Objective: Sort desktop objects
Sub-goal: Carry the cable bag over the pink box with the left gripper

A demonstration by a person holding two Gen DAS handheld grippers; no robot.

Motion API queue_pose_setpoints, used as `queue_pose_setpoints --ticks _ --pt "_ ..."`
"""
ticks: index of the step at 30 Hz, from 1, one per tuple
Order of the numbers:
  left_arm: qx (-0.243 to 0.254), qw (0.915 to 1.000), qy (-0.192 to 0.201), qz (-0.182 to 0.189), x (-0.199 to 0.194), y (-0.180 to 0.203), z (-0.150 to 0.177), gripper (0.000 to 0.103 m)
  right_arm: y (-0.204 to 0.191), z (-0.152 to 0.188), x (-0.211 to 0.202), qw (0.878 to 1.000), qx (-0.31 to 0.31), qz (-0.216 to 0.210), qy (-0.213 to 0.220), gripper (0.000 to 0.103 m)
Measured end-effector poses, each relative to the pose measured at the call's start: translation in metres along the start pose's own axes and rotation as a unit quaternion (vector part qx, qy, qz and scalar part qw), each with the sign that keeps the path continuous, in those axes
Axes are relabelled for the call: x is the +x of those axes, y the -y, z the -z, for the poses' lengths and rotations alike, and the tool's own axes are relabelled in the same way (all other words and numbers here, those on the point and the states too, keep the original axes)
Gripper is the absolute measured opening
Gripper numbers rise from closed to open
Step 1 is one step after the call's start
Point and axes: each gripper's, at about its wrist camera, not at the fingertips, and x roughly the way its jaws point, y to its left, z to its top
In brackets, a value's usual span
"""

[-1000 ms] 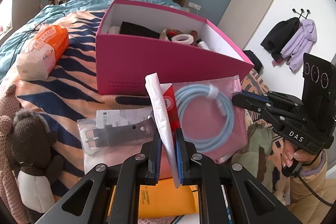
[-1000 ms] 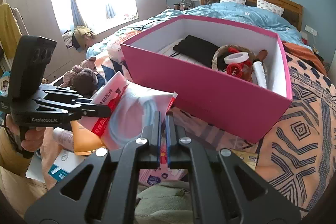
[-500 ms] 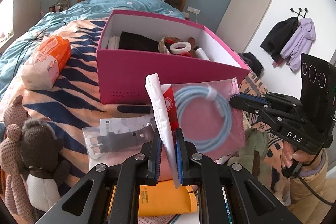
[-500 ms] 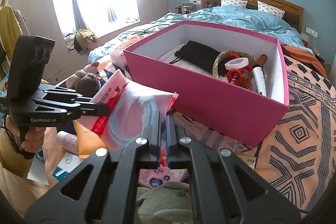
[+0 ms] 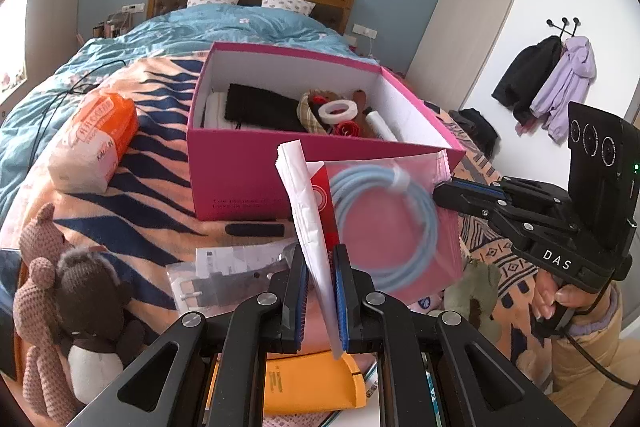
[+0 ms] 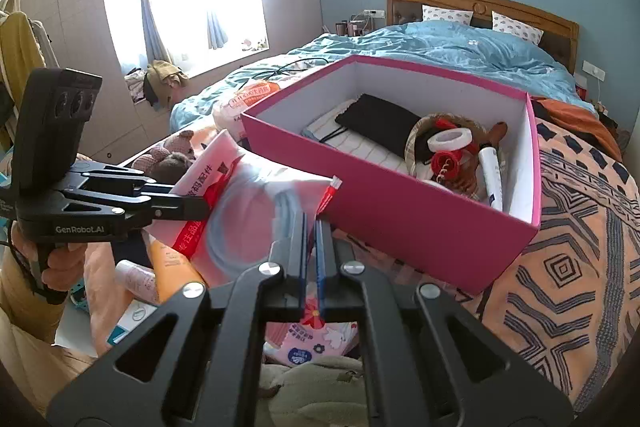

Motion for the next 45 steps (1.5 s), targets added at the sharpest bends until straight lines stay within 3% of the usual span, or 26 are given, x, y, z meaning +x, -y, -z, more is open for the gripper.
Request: queue_pose_setpoints --ticks 45 --pt "0.020 0.9986 0.043 -0.023 -0.014 -0.001 -0.048 0.011 0.007 -0.043 -0.004 0.999 -0.019 -0.005 0.036 0.005"
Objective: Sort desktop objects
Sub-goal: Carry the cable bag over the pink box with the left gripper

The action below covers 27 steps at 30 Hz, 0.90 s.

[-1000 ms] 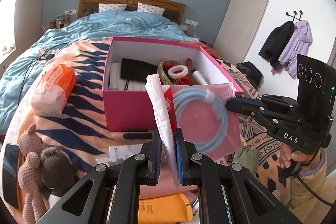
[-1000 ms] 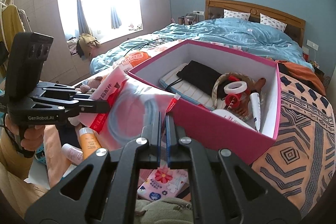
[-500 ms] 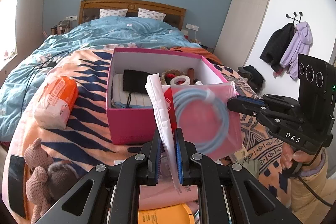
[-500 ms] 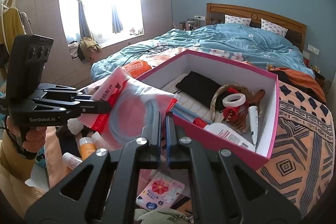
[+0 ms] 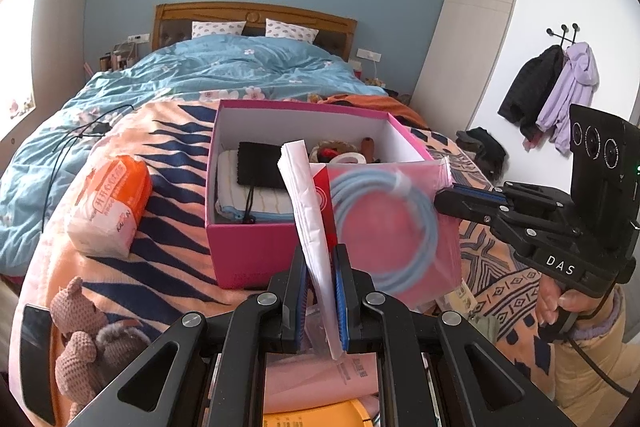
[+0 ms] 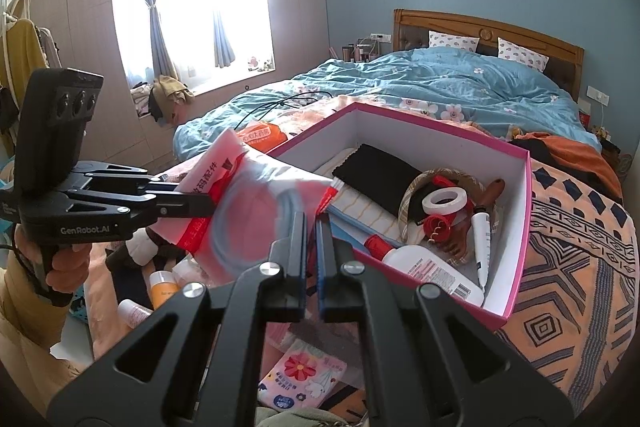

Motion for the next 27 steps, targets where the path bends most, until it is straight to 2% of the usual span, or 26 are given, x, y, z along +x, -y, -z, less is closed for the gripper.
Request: queue_pose_setpoints --ticks 27 --pt "0.000 0.9999 0.012 -0.001 0.004 -0.003 -0.027 0.011 0.017 -0.017 0.012 1.000 0.012 -0.002 -0.005 0.005"
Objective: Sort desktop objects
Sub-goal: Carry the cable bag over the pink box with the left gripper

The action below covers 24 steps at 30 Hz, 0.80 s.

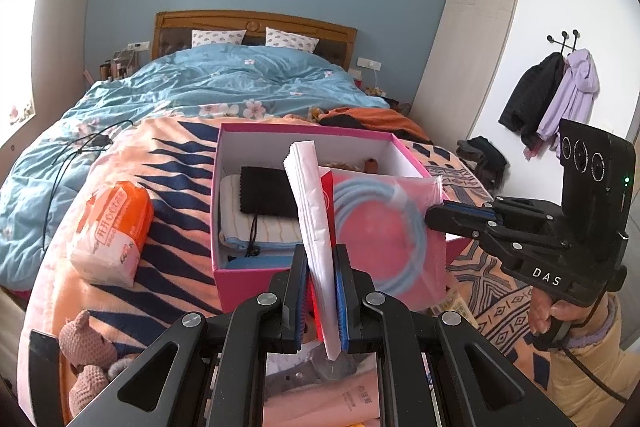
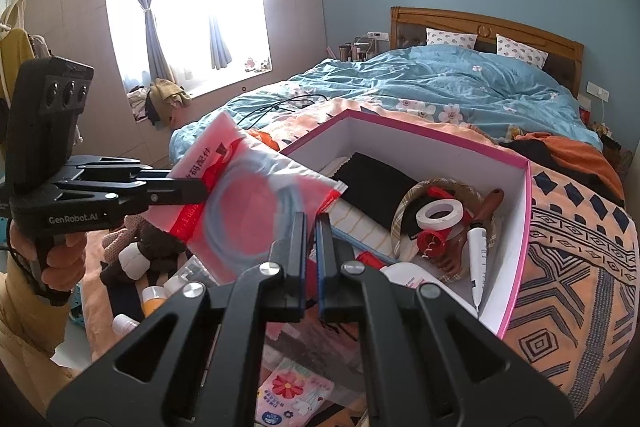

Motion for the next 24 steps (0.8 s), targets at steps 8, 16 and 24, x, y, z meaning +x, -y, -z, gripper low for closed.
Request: queue_pose_setpoints --ticks 8,16,24 --pt "-0.002 1.0000 -0.001 -0.001 0.005 -0.002 -0.004 0.011 0.005 -0.003 0.003 1.000 0.003 -0.001 -0.001 0.005" --pt "0.000 1.0000 0.005 -0.006 0.006 -0.002 -0.011 0.011 0.008 -0.008 0.008 1.000 0.002 0.000 -0.001 0.005" --pt "0.000 0.9999 0.009 -0.012 0.008 -0.003 -0.020 0.011 0.012 -0.015 0.013 1.000 0.004 0.000 -0.001 0.005"
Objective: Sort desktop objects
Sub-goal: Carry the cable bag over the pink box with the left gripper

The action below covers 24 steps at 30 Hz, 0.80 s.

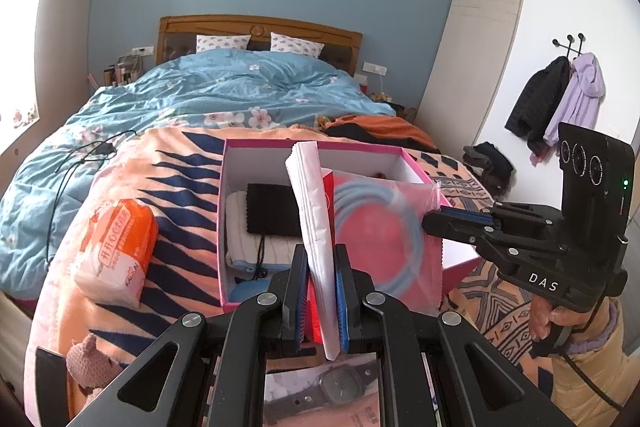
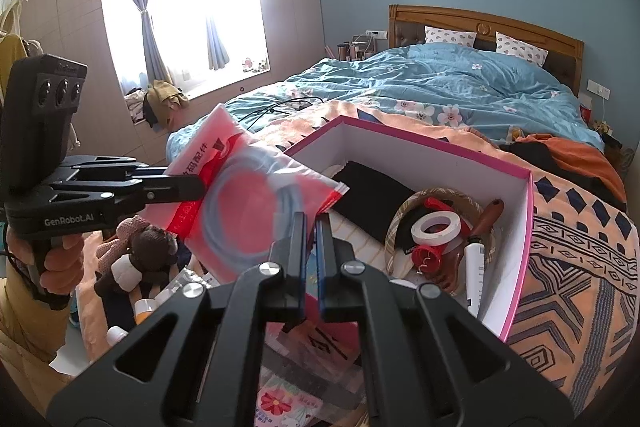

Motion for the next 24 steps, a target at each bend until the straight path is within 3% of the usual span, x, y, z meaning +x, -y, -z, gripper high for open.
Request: queue_pose_setpoints --ticks 24 --pt "-0.002 0.9999 -0.004 -0.012 0.022 -0.011 -0.020 0.011 0.014 -0.016 0.016 1.000 0.009 0.001 -0.003 0.005"
